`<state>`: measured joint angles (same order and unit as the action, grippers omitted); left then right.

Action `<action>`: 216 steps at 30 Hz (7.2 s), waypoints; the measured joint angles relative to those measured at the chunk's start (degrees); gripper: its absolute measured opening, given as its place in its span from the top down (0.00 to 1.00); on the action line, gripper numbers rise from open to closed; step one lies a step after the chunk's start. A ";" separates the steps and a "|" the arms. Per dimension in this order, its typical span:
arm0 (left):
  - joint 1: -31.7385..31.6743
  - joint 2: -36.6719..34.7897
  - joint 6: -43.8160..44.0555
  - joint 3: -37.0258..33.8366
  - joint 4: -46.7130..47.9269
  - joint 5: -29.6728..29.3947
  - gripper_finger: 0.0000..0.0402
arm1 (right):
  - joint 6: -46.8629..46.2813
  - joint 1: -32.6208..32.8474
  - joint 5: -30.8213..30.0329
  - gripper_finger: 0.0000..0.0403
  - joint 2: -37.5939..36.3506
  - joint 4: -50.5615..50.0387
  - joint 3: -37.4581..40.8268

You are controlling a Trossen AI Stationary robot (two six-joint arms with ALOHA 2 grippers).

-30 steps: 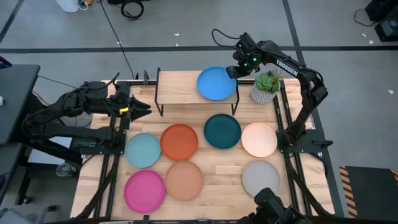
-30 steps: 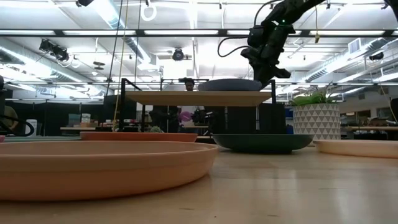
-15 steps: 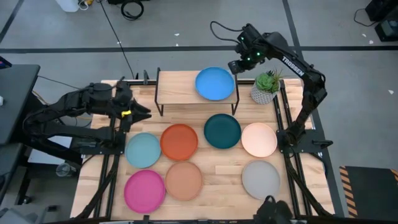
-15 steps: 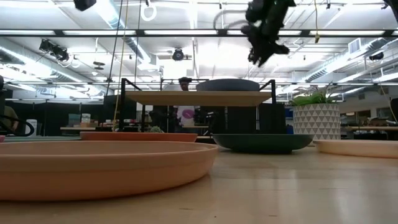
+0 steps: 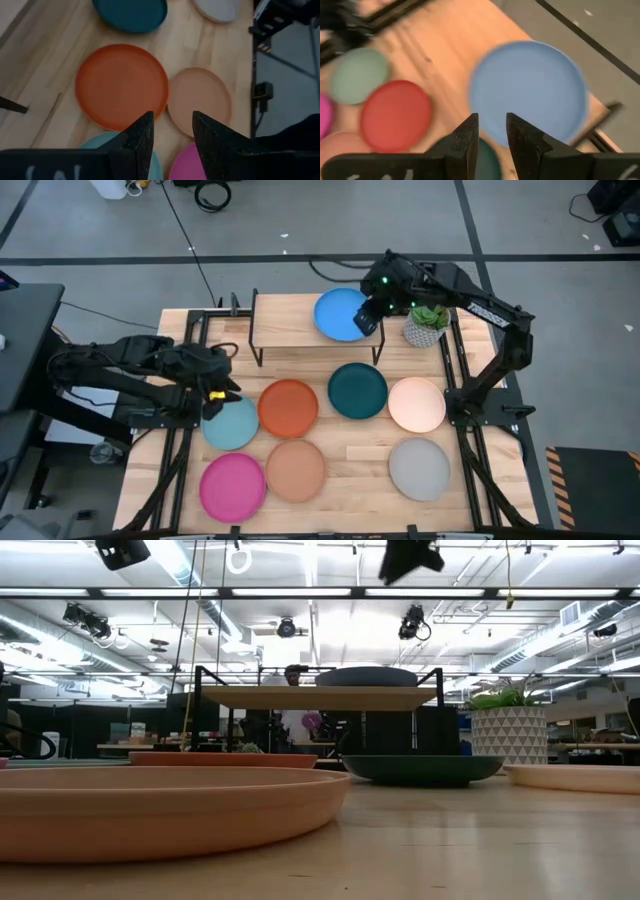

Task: Place and stack plates onto a shelf
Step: Stack the dark blue plate into the blue plate on the shelf, then stack the orange plate into the dark blue plate on the shelf

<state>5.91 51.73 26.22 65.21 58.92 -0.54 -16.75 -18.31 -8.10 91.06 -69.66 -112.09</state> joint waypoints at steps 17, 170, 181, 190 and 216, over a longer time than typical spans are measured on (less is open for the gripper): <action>0.50 0.47 0.15 0.00 -2.87 -5.24 0.65 | -16.83 17.92 2.99 0.74 0.01 8.69 15.75; 9.11 8.51 0.25 0.00 -2.30 -4.26 0.65 | -12.56 20.81 7.54 0.63 1.33 28.05 31.75; 9.11 -1.23 -2.78 2.42 -19.23 -6.86 0.65 | -38.53 26.01 -4.52 0.63 2.31 46.25 46.56; 9.05 -9.46 -5.46 2.51 -25.00 -8.81 0.65 | -49.25 27.13 -5.93 0.63 13.52 47.72 41.08; 9.05 -15.88 -2.86 2.49 -24.57 -5.49 0.65 | -61.30 22.80 -8.27 0.65 25.98 59.09 40.60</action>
<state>14.96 35.84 23.35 67.70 34.35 -6.03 -78.05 4.49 -16.37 117.04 -10.58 -71.49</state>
